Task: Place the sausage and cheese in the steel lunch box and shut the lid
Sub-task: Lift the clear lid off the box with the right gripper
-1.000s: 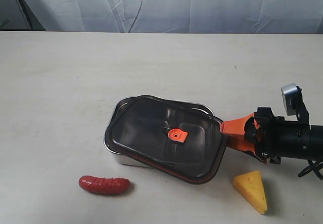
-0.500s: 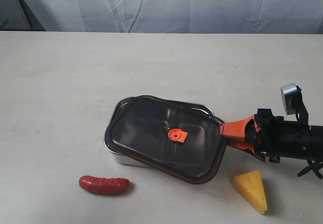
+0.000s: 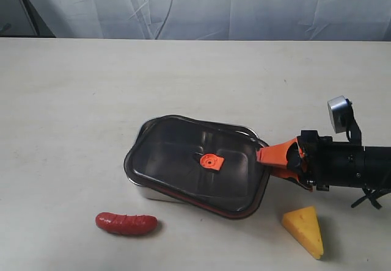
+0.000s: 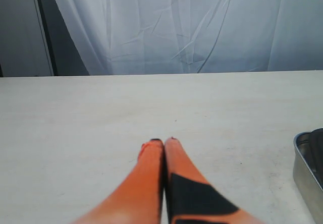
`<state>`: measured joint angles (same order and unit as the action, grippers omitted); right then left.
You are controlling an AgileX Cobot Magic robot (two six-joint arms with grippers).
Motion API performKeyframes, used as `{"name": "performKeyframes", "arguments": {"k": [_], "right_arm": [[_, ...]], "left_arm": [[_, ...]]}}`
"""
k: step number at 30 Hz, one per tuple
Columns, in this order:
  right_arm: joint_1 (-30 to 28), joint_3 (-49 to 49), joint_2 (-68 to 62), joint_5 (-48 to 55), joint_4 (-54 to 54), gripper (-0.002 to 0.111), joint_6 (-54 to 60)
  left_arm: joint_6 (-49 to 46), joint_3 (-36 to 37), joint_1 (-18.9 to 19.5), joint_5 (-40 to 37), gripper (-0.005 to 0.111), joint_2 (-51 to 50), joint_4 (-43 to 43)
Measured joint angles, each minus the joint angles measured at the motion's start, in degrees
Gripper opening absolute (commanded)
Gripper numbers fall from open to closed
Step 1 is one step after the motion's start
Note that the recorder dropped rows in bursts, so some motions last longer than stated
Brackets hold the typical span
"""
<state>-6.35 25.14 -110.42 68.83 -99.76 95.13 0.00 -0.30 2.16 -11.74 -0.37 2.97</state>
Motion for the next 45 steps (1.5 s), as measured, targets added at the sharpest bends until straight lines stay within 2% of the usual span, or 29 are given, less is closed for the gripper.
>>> {"name": "performKeyframes", "arguments": {"k": [4, 11, 31, 45], "right_arm": [[0.00, 0.00, 0.00, 0.00, 0.00, 0.035, -0.22], [0.09, 0.00, 0.00, -1.51, -0.12, -0.001, -1.60], [-0.62, 0.29, 2.47, 0.35, -0.08, -0.001, -2.77], [-0.79, 9.86, 9.49, 0.09, 0.14, -0.001, -11.08]], "left_arm": [[0.00, 0.00, 0.00, 0.00, 0.000, 0.00, 0.00], [0.00, 0.00, 0.00, 0.00, 0.000, 0.00, 0.00], [0.00, 0.00, 0.00, 0.00, 0.000, 0.00, 0.00], [0.00, 0.00, 0.00, 0.00, 0.000, 0.00, 0.00]]}}
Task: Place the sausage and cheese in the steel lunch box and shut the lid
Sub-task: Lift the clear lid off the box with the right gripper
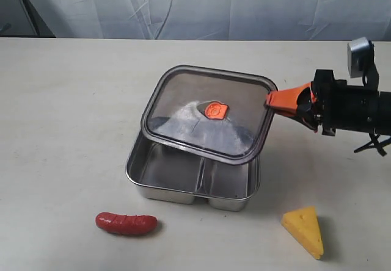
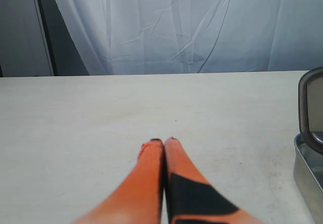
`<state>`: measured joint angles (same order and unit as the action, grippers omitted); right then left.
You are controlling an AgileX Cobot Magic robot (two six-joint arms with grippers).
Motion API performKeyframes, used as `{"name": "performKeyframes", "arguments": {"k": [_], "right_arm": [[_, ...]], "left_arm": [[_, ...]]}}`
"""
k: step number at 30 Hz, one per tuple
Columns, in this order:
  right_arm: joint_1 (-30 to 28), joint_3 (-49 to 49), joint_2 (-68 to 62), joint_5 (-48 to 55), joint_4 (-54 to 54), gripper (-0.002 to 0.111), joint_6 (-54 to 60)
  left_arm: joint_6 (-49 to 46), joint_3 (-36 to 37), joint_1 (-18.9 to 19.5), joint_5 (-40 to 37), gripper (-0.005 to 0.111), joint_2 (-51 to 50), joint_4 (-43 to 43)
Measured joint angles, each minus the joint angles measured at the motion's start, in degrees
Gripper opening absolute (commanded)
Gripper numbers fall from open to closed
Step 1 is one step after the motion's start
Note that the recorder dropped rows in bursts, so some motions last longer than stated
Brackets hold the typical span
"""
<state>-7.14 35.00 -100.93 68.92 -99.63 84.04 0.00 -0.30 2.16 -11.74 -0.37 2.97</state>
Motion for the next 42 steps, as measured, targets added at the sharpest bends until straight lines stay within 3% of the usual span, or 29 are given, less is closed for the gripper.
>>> {"name": "performKeyframes", "arguments": {"k": [9, 13, 23, 27, 32, 37, 42], "right_arm": [[0.00, 9.43, 0.26, -0.21, 0.13, -0.001, -1.53], [0.00, 14.47, 0.65, -5.37, 0.27, -0.001, -1.18], [0.12, 24.87, 4.06, -17.57, 0.65, -0.001, 15.83], [5.35, 26.78, 9.82, -35.74, 16.04, -0.001, 20.98], [14.14, 26.78, 11.49, -47.88, 32.83, -0.001, 21.35], [24.17, 23.52, 11.49, -66.64, 50.61, -0.001, 21.48], [25.59, 18.68, 10.18, -70.19, 56.21, -0.001, 21.63]], "left_arm": [[0.00, 0.00, 0.00, 0.00, 0.000, 0.00, 0.00], [0.00, 0.00, 0.00, 0.00, 0.000, 0.00, 0.00], [0.00, 0.00, 0.00, 0.00, 0.000, 0.00, 0.00], [0.00, 0.00, 0.00, 0.00, 0.000, 0.00, 0.00], [0.00, 0.00, 0.00, 0.00, 0.000, 0.00, 0.00], [0.00, 0.00, 0.00, 0.00, 0.000, 0.00, 0.00], [0.00, 0.00, 0.00, 0.00, 0.000, 0.00, 0.00]]}}
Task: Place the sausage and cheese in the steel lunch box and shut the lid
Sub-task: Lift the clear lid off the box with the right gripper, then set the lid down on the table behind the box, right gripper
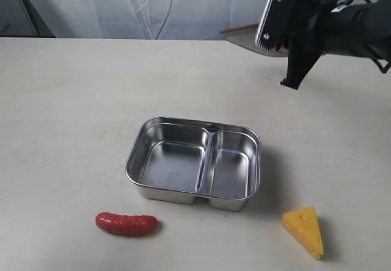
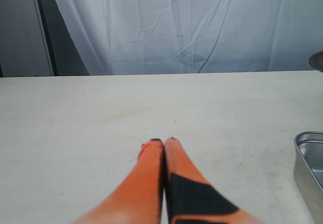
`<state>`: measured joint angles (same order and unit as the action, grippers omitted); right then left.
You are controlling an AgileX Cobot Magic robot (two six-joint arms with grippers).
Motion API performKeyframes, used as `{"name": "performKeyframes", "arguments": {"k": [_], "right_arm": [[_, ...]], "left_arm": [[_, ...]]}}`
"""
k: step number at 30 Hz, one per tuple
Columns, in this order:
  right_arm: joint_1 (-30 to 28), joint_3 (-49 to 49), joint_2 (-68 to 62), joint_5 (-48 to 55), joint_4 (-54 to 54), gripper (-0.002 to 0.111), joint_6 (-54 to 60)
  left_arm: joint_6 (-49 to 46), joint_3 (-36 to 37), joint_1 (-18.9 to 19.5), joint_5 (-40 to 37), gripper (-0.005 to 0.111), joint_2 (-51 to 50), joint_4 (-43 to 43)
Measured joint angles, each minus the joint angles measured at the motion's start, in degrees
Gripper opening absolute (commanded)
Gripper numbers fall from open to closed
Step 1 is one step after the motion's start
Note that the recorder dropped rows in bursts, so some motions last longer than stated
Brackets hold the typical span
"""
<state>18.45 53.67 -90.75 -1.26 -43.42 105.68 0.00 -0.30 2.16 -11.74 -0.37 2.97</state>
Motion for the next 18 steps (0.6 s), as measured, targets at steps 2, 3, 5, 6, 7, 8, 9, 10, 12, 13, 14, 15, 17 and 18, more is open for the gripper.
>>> {"name": "performKeyframes", "arguments": {"k": [2, 3, 5, 6, 7, 8, 9, 10, 12, 13, 14, 15, 17, 18], "right_arm": [[0.00, -1.74, -0.90, -0.14, 0.57, -0.001, 0.00], [0.04, -2.43, -1.41, -0.45, 0.97, -0.001, 0.00], [0.04, -3.25, -2.34, -0.86, 1.18, -0.001, 0.00], [0.04, -3.27, -2.89, -0.95, 1.36, -0.001, 0.00], [0.04, -3.37, -3.44, -1.22, 1.36, -0.001, 0.00], [0.04, -3.37, -3.97, -1.46, 1.36, -0.001, 0.00], [0.04, -3.37, -4.54, -1.56, 1.36, -0.001, 0.00], [0.04, -3.37, -4.96, -1.56, 1.36, -0.001, 0.13], [0.04, -3.37, -5.95, -1.44, 1.36, -0.001, 0.13], [0.04, -3.37, -6.80, -1.04, 1.36, -0.001, 0.13], [0.04, -3.37, -7.26, -0.79, 1.36, -0.001, 0.13], [0.04, -3.37, -7.75, -0.47, 1.36, -0.001, 0.13], [0.04, -3.37, -8.77, 0.25, 1.36, -0.001, 0.26], [0.04, -3.37, -9.56, 1.26, 1.36, -0.001, 0.26]], "left_arm": [[0.00, 0.00, 0.00, 0.00, 0.000, 0.00, 0.00], [0.00, 0.00, 0.00, 0.00, 0.000, 0.00, 0.00], [0.00, 0.00, 0.00, 0.00, 0.000, 0.00, 0.00], [0.00, 0.00, 0.00, 0.00, 0.000, 0.00, 0.00], [0.00, 0.00, 0.00, 0.00, 0.000, 0.00, 0.00], [0.00, 0.00, 0.00, 0.00, 0.000, 0.00, 0.00], [0.00, 0.00, 0.00, 0.00, 0.000, 0.00, 0.00], [0.00, 0.00, 0.00, 0.00, 0.000, 0.00, 0.00], [0.00, 0.00, 0.00, 0.00, 0.000, 0.00, 0.00], [0.00, 0.00, 0.00, 0.00, 0.000, 0.00, 0.00], [0.00, 0.00, 0.00, 0.00, 0.000, 0.00, 0.00], [0.00, 0.00, 0.00, 0.00, 0.000, 0.00, 0.00], [0.00, 0.00, 0.00, 0.00, 0.000, 0.00, 0.00], [0.00, 0.00, 0.00, 0.00, 0.000, 0.00, 0.00]]}}
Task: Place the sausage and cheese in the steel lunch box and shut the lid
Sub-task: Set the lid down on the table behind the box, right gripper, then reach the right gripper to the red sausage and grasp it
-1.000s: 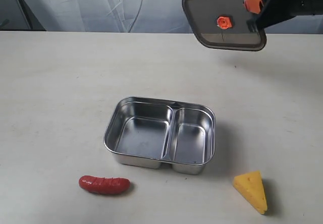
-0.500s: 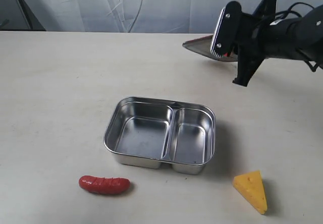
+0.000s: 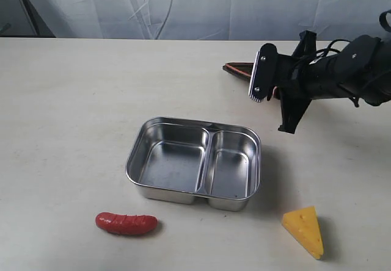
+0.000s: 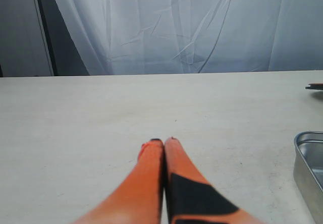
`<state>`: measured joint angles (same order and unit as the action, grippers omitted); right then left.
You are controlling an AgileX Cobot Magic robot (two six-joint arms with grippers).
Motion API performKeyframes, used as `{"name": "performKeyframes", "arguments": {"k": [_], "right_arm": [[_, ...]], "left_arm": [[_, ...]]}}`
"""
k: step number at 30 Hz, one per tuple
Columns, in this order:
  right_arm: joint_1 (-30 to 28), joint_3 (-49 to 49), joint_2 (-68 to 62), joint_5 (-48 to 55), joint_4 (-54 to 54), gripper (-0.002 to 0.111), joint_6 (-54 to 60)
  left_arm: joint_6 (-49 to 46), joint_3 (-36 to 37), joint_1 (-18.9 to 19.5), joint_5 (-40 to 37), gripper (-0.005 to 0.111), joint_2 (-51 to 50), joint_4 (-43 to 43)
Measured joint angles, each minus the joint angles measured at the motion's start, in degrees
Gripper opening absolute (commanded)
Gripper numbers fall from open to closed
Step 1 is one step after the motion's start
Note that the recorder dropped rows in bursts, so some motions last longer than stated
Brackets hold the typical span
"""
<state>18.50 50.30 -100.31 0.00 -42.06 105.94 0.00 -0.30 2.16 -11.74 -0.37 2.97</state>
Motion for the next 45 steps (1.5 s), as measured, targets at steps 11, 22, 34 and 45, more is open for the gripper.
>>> {"name": "performKeyframes", "arguments": {"k": [11, 22, 34, 45], "right_arm": [[0.00, -0.13, -2.52, 7.20, -4.63, 0.049, -3.84], [0.00, 1.71, 8.77, 18.24, -21.12, 0.050, -4.77], [14.23, 8.42, 9.99, 39.64, -12.46, 0.050, -15.34], [28.42, 8.42, 3.50, 33.27, -2.79, 0.050, -16.01]], "left_arm": [[0.00, 0.00, 0.00, 0.00, 0.000, 0.00, 0.00], [0.00, 0.00, 0.00, 0.00, 0.000, 0.00, 0.00], [0.00, 0.00, 0.00, 0.00, 0.000, 0.00, 0.00], [0.00, 0.00, 0.00, 0.00, 0.000, 0.00, 0.00]]}}
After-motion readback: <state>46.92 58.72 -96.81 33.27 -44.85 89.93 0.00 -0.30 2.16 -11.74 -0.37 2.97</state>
